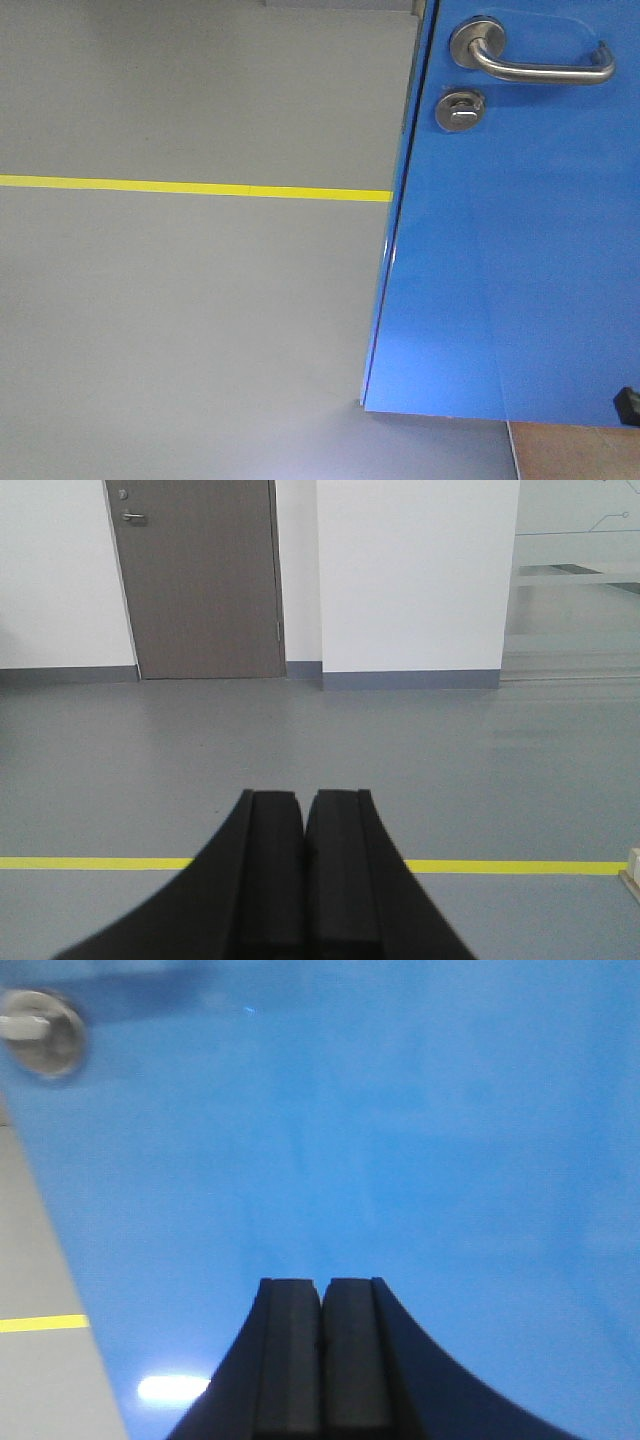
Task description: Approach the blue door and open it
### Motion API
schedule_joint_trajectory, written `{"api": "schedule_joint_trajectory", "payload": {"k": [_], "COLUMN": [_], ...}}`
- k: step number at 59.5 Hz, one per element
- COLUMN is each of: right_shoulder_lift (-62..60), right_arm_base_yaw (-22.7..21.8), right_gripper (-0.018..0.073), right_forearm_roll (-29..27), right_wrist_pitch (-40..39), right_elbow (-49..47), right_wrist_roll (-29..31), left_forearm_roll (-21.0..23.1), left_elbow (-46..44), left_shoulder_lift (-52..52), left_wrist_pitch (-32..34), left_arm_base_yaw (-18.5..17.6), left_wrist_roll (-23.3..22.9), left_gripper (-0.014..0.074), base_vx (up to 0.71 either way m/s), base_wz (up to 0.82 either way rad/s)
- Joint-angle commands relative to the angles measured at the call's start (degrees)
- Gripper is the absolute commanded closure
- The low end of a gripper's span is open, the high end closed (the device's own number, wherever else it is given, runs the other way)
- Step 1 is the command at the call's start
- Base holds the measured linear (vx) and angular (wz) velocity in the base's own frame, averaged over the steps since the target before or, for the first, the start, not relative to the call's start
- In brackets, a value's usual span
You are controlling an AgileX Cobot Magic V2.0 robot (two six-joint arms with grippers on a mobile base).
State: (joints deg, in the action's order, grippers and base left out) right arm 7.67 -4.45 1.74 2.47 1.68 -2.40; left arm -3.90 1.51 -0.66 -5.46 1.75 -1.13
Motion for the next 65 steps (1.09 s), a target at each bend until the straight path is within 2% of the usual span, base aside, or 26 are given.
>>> {"api": "schedule_joint_trajectory", "payload": {"k": [1,6,65], "right_shoulder_lift": [-3.5,-7.8,-9.1], "right_arm_base_yaw": [3.9,6.3,6.0], "right_gripper": [0.0561,0.0561,0.0561], "right_forearm_roll": [3.5,5.1,5.6], "right_wrist_pitch": [-1.7,0.5,1.1], "right_elbow": [0.2,0.2,0.2], "right_wrist_roll": [-0.3,-0.3,-0.1], "left_forearm_roll": [0.1,0.1,0.1], "left_elbow": [-1.5,-1.5,-1.6], "left_shoulder_lift": [-0.8,-0.8,-0.8], "left_wrist_pitch": [4.8,4.8,4.8], "left_arm_base_yaw": [0.0,0.0,0.0], "left_wrist_roll": [-0.4,-0.4,-0.4], "left_gripper": [0.0524,0.0524,0.0524], "base_vx": [0.00,0.00,0.00], "base_wz": [0.00,0.00,0.00]}}
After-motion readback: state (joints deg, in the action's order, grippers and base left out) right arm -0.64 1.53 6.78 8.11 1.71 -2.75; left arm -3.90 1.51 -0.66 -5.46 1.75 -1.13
